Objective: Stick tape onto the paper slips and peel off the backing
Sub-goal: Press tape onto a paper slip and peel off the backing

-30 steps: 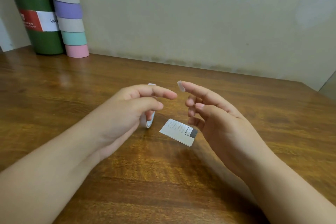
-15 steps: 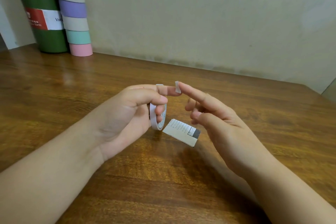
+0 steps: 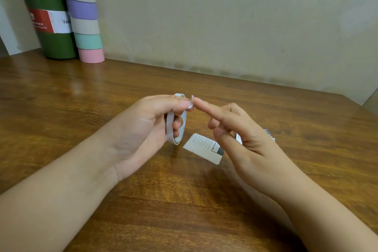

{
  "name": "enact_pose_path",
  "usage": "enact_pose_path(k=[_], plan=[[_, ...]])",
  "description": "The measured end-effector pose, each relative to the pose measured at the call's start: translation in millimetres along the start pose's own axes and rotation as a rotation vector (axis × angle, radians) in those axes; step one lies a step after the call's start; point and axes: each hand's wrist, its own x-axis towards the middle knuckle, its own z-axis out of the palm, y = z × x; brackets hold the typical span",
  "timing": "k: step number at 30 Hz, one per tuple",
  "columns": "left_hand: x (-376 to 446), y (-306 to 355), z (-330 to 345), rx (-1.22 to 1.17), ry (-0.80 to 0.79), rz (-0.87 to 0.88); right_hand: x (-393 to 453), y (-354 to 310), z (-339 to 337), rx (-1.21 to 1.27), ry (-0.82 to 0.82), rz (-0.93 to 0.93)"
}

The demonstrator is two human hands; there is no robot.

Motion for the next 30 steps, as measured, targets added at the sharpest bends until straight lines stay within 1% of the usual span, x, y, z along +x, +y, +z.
enact_pose_path(k=[8,15,22,27,30], plan=[[-0.2,0.5,1.6,-0.001,0.057,-0.005,-0.8,1.6,-0.7,-0.081,0.013,-0.035],[-0.3,1.6,2.8,-0.023,0.07,-0.005,-0.8,3.3,-1.2,-0.15,0.024,-0.081],[0.0,1.8,1.8,-0.024,0.06,-0.004,-1.9,3.1,-2.1,-0.154,0.057,-0.105],[-2.6,3.7,2.7,-0.026,0.026,0.01,-1.6,1.9,-1.0,-0.172,0.113,-0.126],[-6.1,9.5,0.0,-0.073,0.008,0.043,-1.8,4.0,-4.3,-0.116,0.251,-0.043]])
